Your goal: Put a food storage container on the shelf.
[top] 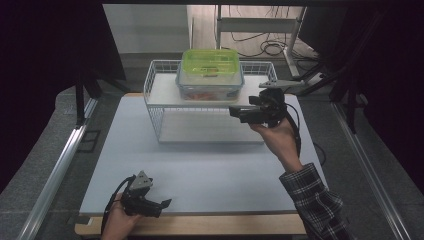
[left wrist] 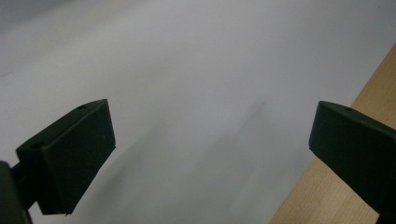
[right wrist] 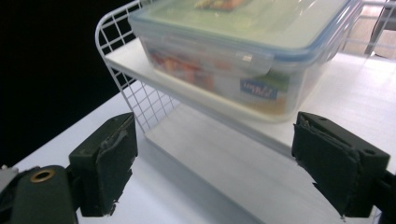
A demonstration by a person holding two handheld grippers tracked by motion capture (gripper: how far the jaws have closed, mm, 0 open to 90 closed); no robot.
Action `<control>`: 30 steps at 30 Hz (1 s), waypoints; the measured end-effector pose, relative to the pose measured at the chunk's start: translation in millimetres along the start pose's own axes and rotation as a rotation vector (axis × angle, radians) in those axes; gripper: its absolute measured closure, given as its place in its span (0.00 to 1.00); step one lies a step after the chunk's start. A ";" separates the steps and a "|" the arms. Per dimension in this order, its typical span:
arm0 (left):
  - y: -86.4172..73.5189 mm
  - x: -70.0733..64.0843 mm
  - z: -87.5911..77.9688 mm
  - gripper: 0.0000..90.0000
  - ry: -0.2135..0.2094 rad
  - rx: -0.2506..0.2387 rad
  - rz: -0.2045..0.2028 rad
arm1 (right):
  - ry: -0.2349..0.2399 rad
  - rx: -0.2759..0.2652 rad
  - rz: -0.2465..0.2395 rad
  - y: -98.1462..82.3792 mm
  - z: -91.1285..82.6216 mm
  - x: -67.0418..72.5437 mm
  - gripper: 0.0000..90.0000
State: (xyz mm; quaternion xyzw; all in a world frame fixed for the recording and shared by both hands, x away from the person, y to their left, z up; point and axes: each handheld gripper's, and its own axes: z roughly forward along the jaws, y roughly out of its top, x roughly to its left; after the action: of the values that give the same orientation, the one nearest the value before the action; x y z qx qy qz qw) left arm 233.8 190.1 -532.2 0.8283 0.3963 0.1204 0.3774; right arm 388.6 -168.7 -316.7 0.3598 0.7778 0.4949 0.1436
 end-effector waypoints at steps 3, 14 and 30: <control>0.0 -0.1 0.0 0.01 0.000 -0.001 0.000 | 0.009 -0.001 -0.001 -6.1 1.3 0.0 0.15; -0.2 0.0 0.3 0.01 -0.001 -0.002 0.001 | 0.017 0.016 -0.010 -23.1 0.8 -0.5 0.12; 0.1 0.8 -1.5 0.01 -0.015 -0.027 -0.016 | 0.002 0.028 -0.064 -52.2 -2.3 3.0 0.08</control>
State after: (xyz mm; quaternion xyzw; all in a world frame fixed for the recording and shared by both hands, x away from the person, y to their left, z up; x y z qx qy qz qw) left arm 233.6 191.5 -531.3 0.8207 0.3986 0.1167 0.3925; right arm 363.4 -181.3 -360.7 0.3363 0.7959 0.4793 0.1537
